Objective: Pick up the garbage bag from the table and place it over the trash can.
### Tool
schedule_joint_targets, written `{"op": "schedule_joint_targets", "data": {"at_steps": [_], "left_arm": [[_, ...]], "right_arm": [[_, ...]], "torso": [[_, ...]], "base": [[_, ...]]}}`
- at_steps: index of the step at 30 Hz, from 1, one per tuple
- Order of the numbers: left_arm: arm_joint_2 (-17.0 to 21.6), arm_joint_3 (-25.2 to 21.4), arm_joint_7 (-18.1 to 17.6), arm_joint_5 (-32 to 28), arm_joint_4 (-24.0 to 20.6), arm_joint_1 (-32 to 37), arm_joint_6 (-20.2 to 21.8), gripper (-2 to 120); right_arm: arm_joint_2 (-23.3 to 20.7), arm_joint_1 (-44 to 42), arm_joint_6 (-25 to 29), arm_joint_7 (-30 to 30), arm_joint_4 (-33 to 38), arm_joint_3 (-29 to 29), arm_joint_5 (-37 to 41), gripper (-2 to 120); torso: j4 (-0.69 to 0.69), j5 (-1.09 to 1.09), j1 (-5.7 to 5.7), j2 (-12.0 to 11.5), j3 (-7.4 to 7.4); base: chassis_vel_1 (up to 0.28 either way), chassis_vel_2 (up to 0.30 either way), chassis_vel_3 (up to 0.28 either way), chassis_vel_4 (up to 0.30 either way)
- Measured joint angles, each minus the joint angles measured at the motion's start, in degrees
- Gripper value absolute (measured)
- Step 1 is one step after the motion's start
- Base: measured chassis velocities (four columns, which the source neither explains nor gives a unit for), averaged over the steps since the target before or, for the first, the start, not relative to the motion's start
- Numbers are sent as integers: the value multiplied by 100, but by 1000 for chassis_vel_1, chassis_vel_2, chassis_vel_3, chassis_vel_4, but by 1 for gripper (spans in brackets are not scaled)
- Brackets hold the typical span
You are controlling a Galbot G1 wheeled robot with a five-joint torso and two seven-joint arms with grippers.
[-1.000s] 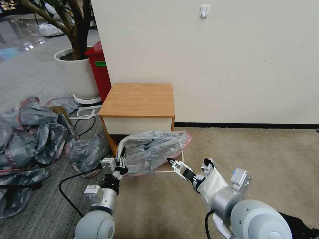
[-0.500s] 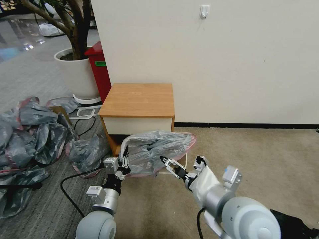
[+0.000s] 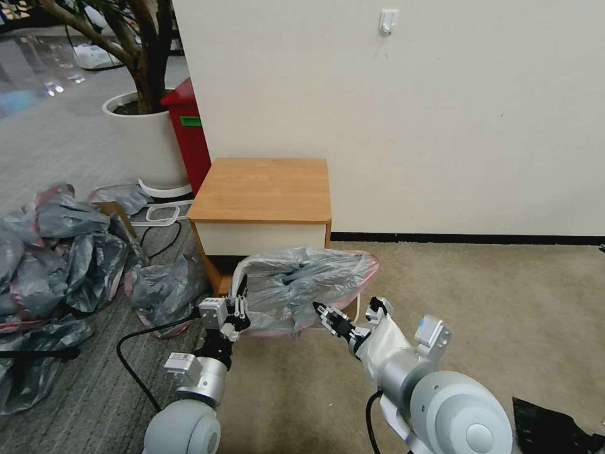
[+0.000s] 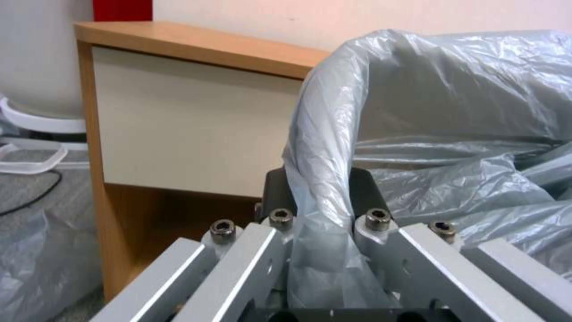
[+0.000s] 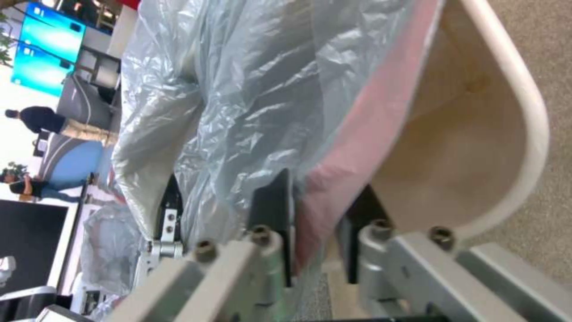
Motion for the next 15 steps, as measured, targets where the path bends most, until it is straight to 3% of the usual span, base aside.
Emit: {"op": "schedule_joint_targets", "data": {"at_steps": [2,5,12,15], "left_arm": [[-1,-2,-3,-10,0,4,7,6],[0,-9,-10,-18,1,8,12,6],[-7,-19,-89,-208,1,5,100,6],[-17,-17,-332,-533,1,-35,245,6]], "right_arm": [[5,0,0,-45,-19,-10,-32,5],[12,0,5,-63,-26,-19,-48,0],[7,-37,15,-102,15,-21,-57,0],[-41,-106,15,-105,145,20,-56,0]], "torso": [[0,0,0,0,0],[0,0,0,0,0],[0,0,0,0,0],[0,0,0,0,0]], "base": [[0,0,0,0],[0,0,0,0],[0,0,0,0],[0,0,0,0]]}}
